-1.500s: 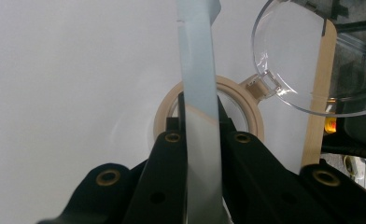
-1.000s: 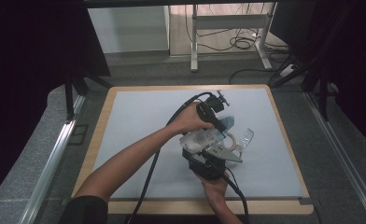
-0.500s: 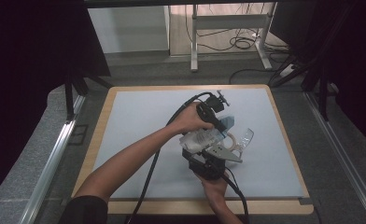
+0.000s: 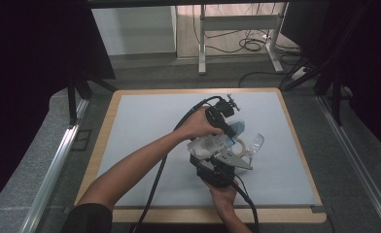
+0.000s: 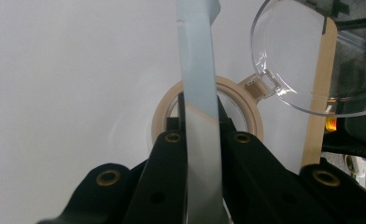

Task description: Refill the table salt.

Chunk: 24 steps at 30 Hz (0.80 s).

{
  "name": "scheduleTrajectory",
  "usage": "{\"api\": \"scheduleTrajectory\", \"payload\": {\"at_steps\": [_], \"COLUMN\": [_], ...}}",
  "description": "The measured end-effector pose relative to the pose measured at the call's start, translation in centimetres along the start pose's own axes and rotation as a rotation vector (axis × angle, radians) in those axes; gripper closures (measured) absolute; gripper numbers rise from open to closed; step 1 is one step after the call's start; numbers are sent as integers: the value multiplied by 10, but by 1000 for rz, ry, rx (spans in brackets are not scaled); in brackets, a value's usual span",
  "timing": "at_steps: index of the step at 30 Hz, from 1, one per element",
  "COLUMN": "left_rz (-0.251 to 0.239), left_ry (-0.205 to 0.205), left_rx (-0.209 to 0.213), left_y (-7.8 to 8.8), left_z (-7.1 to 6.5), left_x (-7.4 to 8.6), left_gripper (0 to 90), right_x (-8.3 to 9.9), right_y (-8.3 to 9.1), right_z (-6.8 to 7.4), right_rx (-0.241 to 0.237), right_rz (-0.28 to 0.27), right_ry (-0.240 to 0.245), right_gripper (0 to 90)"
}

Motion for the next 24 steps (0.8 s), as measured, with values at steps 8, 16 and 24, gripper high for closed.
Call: {"api": "scheduleTrajectory", "payload": {"at_steps": [8,16,24], "left_rz": [1,5,6], "left_ry": [0,0,0], "left_rx": [7,15,21], "left_y": [-1,-3,-3], "left_z": [-1,0,1], "left_x": [-1,-2,-2], "left_gripper": [899,899,898], "right_x": [0,-1,-2], "right_y": [1,2,4], "right_z": [0,-1,-1], "right_rx": [7,8,0], "right_rz": [0,-2,-4], "right_ry": [-4,-14,-13], "right_gripper": [549,549,549]}}
Point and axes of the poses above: each handheld gripper's, and its own axes: y roughly backward along the jaws, x roughly out of its underside, z roughly to its left, the point moved 5 cm from there along -y, roughly forward along the jaws, and after that the axes turned 2 degrees about -x, right-handed, at the moved point
